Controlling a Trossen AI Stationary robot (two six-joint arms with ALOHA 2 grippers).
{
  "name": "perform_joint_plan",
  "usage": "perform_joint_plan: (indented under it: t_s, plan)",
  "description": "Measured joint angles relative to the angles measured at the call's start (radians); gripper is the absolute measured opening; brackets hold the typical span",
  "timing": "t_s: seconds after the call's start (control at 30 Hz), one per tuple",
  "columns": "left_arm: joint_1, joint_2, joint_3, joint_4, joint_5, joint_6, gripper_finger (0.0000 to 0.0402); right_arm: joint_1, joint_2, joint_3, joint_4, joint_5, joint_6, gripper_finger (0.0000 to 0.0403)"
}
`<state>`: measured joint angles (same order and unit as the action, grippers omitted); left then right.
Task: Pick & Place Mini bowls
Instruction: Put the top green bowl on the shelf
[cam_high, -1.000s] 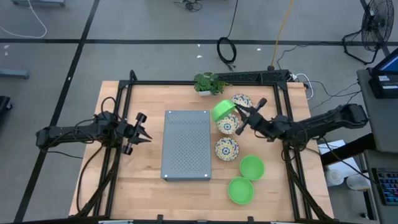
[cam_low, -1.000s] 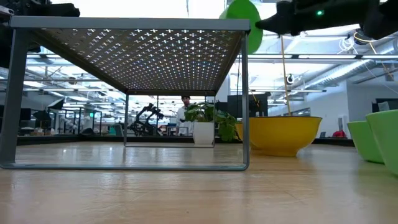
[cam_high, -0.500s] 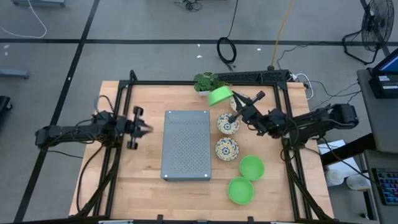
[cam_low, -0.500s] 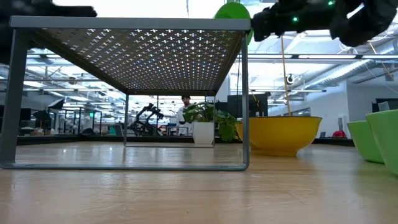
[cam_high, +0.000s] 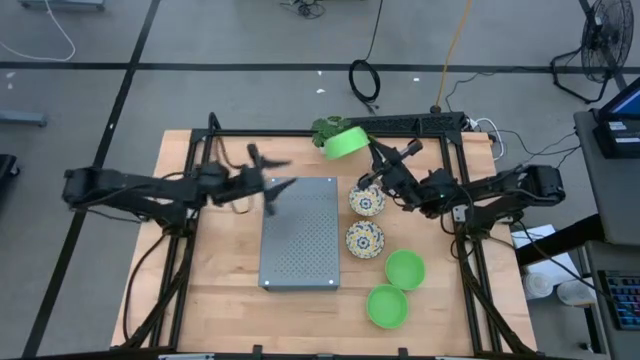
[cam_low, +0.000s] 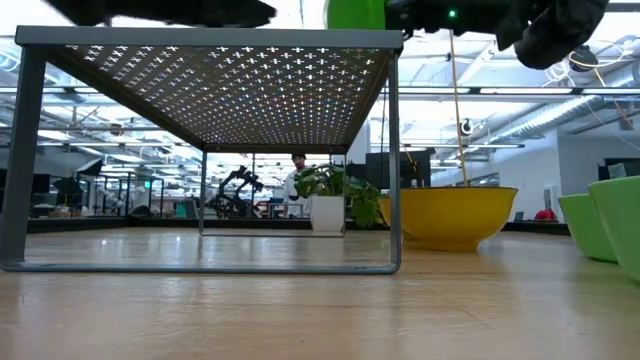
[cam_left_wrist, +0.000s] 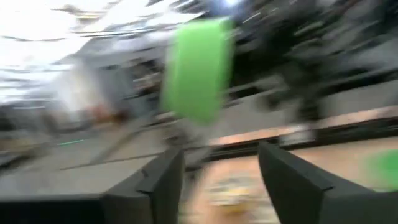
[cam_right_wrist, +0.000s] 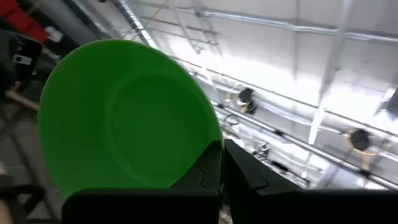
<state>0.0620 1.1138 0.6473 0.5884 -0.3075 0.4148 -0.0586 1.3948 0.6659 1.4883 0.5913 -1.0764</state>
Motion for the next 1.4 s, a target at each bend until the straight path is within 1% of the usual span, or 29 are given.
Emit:
perform_joint_plan:
  t_s: [0.07,0.13,0.2,0.3,0.33,0.43,0.53,0.63,0.7,0.87,0.93,1.03,1.1,1.17,1.3,1.33,1.4]
  plan:
    - [-0.001,0.083,0.084,0.014,-0.140,0.056,0.0240,-0.005,0.011,0.000,0.073,0.007,-0.024,0.0000]
    - [0.003,0.160,0.155,0.016,-0.186,0.119,0.0253,-0.013,0.016,0.001,0.078,0.006,-0.031,0.0000]
    - [0.004,0.231,0.222,0.014,-0.167,0.180,0.0260,-0.026,0.018,0.000,0.076,-0.017,-0.023,0.0000]
    - [0.003,0.323,0.318,0.018,-0.090,0.241,0.0263,-0.045,0.015,0.001,0.079,-0.048,0.006,0.0000]
    - [0.002,0.353,0.347,0.017,-0.081,0.256,0.0263,-0.050,0.016,0.001,0.078,-0.048,0.013,0.0000]
    - [0.003,0.427,0.425,0.012,-0.112,0.302,0.0255,-0.056,0.014,0.001,0.080,-0.032,0.014,0.0000]
    - [0.004,0.470,0.489,0.015,-0.157,0.339,0.0244,-0.054,0.014,0.001,0.085,-0.018,0.015,0.0000]
    - [0.002,0.492,0.531,0.016,-0.244,0.372,0.0233,-0.046,0.013,0.001,0.086,-0.011,0.016,0.0000]
    - [0.002,0.495,0.542,0.018,-0.273,0.377,0.0225,-0.045,0.014,0.001,0.084,-0.002,0.017,0.0000]
    - [0.003,0.494,0.543,0.067,-0.305,0.373,0.0206,-0.040,0.015,0.001,0.079,-0.014,0.059,0.0000]
    - [0.003,0.494,0.543,0.069,-0.336,0.376,0.0198,-0.034,0.016,0.001,0.076,-0.015,0.060,0.0000]
    - [0.006,0.495,0.543,0.068,-0.382,0.376,0.0179,-0.024,0.018,0.001,0.071,-0.021,0.060,0.0000]
    - [0.005,0.495,0.543,0.069,-0.407,0.375,0.0156,-0.018,0.018,0.001,0.070,-0.023,0.062,0.0000]
    - [0.006,0.495,0.544,0.073,-0.426,0.371,0.0121,-0.010,0.018,0.000,0.067,-0.023,0.062,0.0001]
    - [0.008,0.494,0.546,0.083,-0.468,0.362,0.0026,0.011,0.017,0.000,0.024,-0.022,0.070,0.0002]
    - [0.008,0.494,0.546,0.088,-0.481,0.362,0.0016,0.017,0.018,0.000,0.014,-0.023,0.070,0.0003]
    - [0.003,0.493,0.546,0.096,-0.524,0.386,0.0015,0.027,0.017,0.000,-0.021,-0.023,0.073,0.0008]
